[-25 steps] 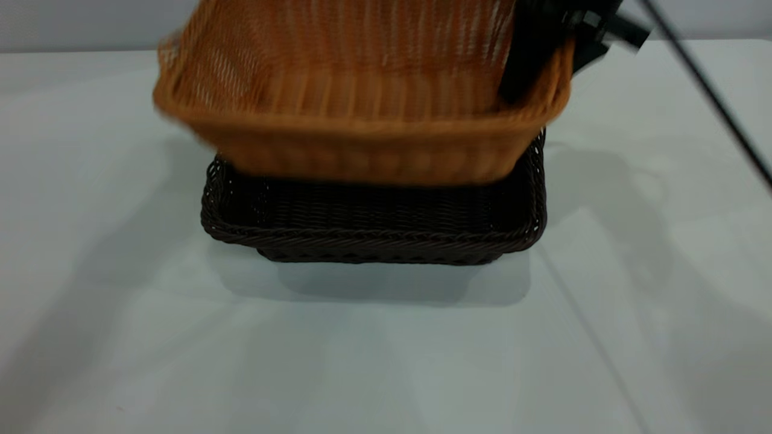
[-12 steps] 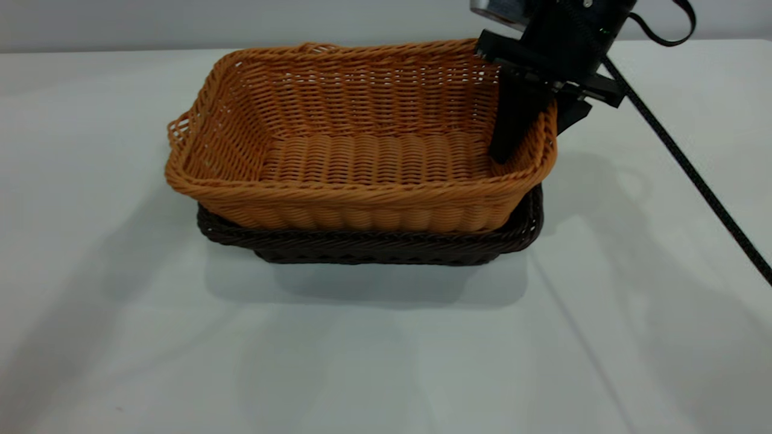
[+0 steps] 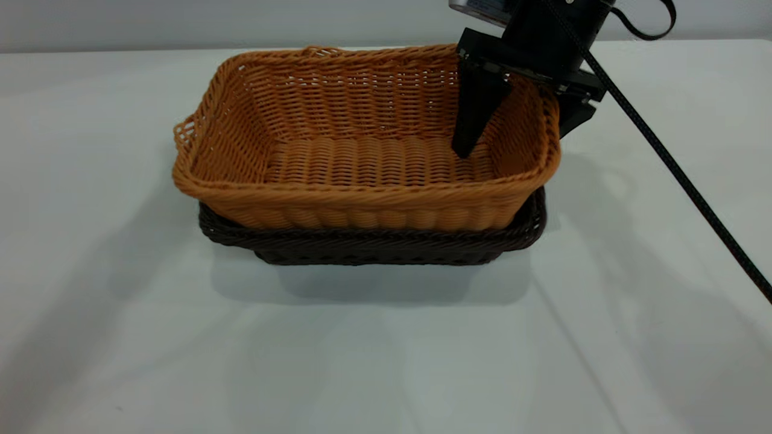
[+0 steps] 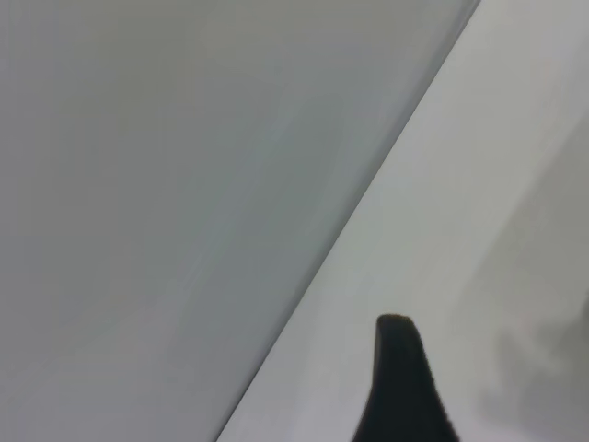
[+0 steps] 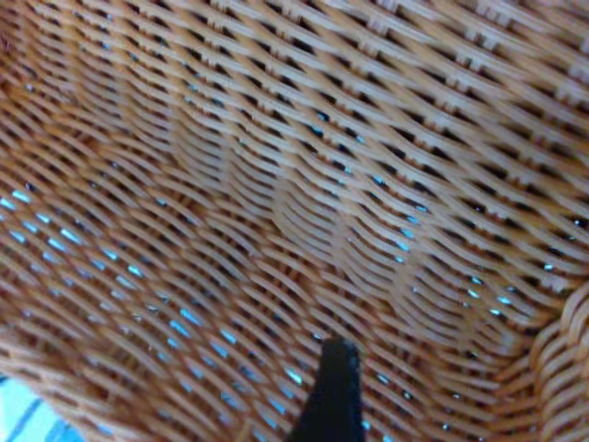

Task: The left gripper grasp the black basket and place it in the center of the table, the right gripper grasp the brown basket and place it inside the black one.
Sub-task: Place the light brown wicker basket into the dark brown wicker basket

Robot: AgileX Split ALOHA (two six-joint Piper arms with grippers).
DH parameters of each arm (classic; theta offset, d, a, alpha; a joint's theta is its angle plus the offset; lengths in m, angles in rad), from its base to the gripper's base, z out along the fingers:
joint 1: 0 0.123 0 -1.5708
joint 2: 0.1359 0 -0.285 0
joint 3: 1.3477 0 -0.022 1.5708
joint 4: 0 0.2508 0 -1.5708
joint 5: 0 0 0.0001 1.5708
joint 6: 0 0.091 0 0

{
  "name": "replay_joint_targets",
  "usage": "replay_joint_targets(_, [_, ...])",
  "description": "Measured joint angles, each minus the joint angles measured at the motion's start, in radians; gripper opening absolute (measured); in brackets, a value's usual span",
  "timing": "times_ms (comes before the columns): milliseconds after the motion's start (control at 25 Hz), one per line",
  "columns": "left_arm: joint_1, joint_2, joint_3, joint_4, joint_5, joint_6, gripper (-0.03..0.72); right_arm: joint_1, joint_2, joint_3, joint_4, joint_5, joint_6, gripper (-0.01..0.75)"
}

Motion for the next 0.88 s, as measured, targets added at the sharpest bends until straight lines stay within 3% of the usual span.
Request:
replay_joint_targets(240, [0.000,-0.057,0.001,-0.002,0.008,-0.003,0.447,0.000,-0.015,-0.092,-0.147,0.003,0.082,0.601])
replay_joint_targets(560, [0.000,-0.124,0.001,-0.008,0.028,-0.023,0.447,0.000,-0.040,-0.116,-0.193,0.007,0.116,0.591])
replay_joint_targets(880, [0.000,-0.194,0.001,-0.008,0.157,-0.048,0.447,0.000,-0.201,-0.145,-0.316,0.018,0.190,0.591])
